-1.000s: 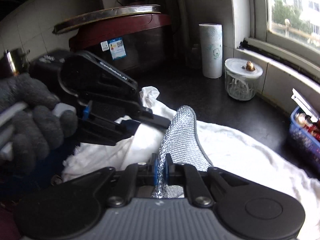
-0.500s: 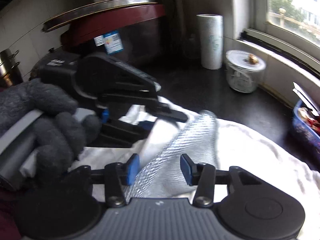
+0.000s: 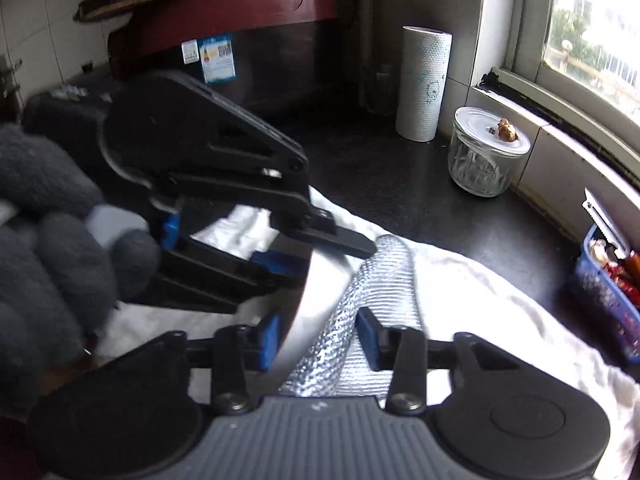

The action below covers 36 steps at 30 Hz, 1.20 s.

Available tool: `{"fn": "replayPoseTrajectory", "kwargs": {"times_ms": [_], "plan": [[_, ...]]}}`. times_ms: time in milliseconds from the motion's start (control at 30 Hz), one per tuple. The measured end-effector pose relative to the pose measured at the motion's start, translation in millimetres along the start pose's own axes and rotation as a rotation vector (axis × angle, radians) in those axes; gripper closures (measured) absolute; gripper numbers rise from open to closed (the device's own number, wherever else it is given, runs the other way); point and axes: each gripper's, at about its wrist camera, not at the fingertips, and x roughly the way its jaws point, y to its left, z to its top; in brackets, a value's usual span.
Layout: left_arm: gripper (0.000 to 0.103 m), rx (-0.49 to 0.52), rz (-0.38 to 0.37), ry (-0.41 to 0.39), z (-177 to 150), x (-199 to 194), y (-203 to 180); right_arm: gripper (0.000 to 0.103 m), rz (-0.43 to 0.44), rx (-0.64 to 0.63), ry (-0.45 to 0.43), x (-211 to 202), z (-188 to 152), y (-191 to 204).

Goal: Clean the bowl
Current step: 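Rotate the bowl with the left gripper while the right gripper rubs the pad against its outer wall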

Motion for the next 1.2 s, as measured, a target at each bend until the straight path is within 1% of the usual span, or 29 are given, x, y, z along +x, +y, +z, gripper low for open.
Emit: {"fn": "replayPoseTrajectory", "kwargs": {"times_ms": [33,67,100,200,233,267,333,400,467,567,667,700,733,767,800,833,900,967,1033,1133,1200], "plan": [[0.081,0.025,0.006,0.012,1,-3,-2,0.088,-0.017,-0.020,-0.006,0,-2,0],[0.077,0.076,0.029,0.039,1,-8,-6,0.091,-0.045,-0.056,-0.008,1,-5,0],[0.075,0.132,0.052,0.064,2,-13,-10,0.095,-0.053,-0.074,-0.008,1,-6,-2],[0.073,0.396,0.142,0.103,-4,-30,-37,0.096,-0.063,-0.114,-0.008,2,-11,-7],[0.073,0.507,0.166,0.097,-9,-33,-47,0.096,-0.074,-0.158,-0.009,1,-12,-6],[0.073,0.672,0.209,0.108,-19,-35,-63,0.096,-0.075,-0.182,-0.009,1,-13,-6],[0.073,0.921,0.298,0.125,-40,-31,-83,0.095,-0.090,-0.251,-0.005,0,-14,-5],[0.073,1.135,0.396,0.097,-60,-20,-95,0.095,-0.098,-0.299,-0.003,-1,-13,-5],[0.073,1.309,0.503,0.068,-77,-7,-100,0.095,-0.124,-0.380,0.007,-3,-11,-4],[0.073,1.431,0.567,0.053,-92,6,-103,0.096,-0.147,-0.442,0.025,-5,-10,-2],[0.073,1.571,0.609,0.069,-108,20,-96,0.096,-0.169,-0.500,0.035,-8,-12,3],[0.073,1.611,0.619,0.089,-112,26,-91,0.095,-0.178,-0.516,0.035,-9,-13,7],[0.078,1.651,0.638,0.066,-115,28,-88,0.095,-0.188,-0.532,0.033,-9,-14,10],[0.090,1.685,0.657,0.044,-117,30,-84,0.095,-0.192,-0.541,0.032,-9,-14,12],[0.094,1.681,0.669,0.021,-116,31,-81,0.094,-0.194,-0.548,0.030,-8,-15,13],[0.094,1.665,0.676,0.002,-113,31,-78,0.094,-0.195,-0.547,0.027,-8,-15,14],[0.095,1.484,0.616,-0.005,-95,23,-74,0.093,-0.192,-0.521,0.028,-8,-16,14],[0.095,1.336,0.580,-0.014,-79,16,-66,0.090,-0.175,-0.481,0.036,-5,-18,12],[0.095,1.184,0.542,-0.023,-63,9,-56,0.085,-0.145,-0.424,0.039,-3,-23,9],[0.093,0.963,0.458,-0.041,-42,-1,-40,0.080,-0.112,-0.348,0.031,-1,-28,6],[0.091,0.762,0.387,-0.042,-27,-9,-22,0.080,-0.088,-0.291,0.016,-1,-32,2]]}}
